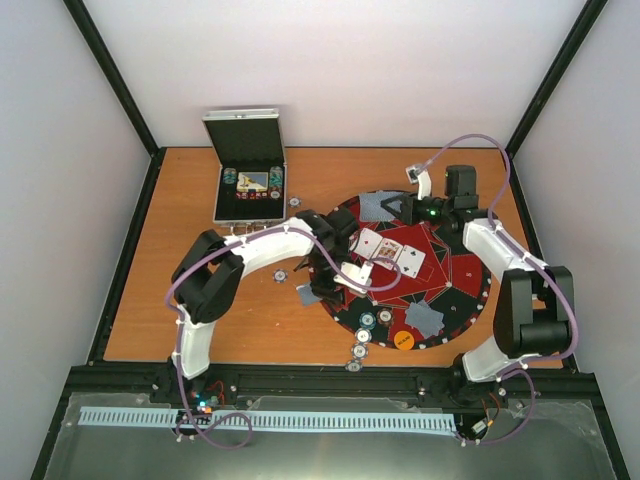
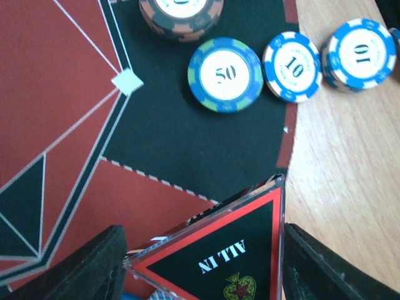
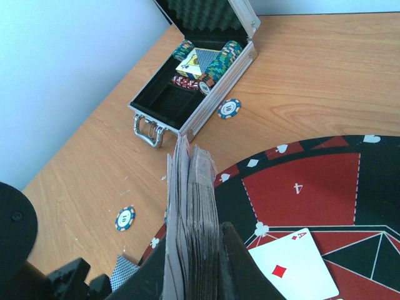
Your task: Distribute texas hold em gaming equipment
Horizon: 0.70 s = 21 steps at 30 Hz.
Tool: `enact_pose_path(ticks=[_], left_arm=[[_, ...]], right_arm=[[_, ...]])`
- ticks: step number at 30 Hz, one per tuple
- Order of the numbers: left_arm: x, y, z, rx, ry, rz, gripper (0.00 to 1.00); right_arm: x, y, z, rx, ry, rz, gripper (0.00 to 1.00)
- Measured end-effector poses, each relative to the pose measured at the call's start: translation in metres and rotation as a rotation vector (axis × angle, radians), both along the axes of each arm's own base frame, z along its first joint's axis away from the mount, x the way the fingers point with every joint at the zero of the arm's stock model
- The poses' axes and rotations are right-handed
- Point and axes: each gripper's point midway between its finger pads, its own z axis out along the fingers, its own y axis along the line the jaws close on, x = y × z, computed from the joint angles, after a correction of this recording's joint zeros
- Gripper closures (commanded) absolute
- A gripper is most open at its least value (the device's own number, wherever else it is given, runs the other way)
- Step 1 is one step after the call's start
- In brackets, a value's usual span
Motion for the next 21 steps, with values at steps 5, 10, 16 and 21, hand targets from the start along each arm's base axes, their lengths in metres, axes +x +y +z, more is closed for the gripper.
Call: enact_pose_path(ticks=[5,10,16,21], left_arm=[[0.011,-0.022,-0.010,-0.021,-0.030,-0.024,0.55],[0.024,-0.030,-0.020,-0.037,-0.086,-0.050,0.43],[0.028,-0.034,-0.027,-0.049,-0.105,-0.069,0.00],[0.042,-0.046,-0.002,-0.091,-0.114,-0.034,0.00]], right_arm=[[-0.001,-0.003,0.005,-0.011,-0.022,-0.018,0.97],[0.003,-0.009,0.006,-0.016,-0.032,-0.040,0.97],[0.005,-0.013,0.006,-0.023,-0.033,-0.056,0.97],[0.005,-0.013,0.006,-0.025,-0.034,-0.058,0.97]])
